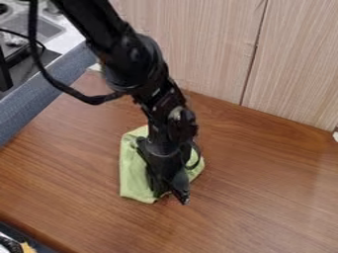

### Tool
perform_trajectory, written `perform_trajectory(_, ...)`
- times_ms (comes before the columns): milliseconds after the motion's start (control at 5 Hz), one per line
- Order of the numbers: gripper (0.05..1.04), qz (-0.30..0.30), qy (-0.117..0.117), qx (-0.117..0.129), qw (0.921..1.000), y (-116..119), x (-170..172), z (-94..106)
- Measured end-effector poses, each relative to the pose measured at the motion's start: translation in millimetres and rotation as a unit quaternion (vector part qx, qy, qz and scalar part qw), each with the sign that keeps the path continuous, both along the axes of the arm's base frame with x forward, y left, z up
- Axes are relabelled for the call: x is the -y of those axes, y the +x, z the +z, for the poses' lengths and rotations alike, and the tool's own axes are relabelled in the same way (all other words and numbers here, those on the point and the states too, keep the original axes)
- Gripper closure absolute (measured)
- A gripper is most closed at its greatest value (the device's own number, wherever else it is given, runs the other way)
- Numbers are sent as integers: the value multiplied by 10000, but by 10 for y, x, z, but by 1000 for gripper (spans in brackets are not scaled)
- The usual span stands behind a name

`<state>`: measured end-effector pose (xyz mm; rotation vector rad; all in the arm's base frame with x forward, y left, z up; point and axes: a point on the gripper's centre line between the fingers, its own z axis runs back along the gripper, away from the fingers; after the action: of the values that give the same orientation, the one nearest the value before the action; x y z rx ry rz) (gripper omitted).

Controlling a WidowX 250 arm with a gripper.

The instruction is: Fold the cloth from the top left to right

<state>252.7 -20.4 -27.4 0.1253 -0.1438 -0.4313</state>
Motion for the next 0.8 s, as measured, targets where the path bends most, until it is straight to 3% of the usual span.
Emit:
perform_trajectory(200, 989, 30, -6, 2, 10000, 17, 3, -4)
perform_trajectory(400, 820, 136, -68, -77, 9999, 28, -6, -5)
perform_trajectory(800, 261, 204, -193, -161, 9995, -34, -74, 104)
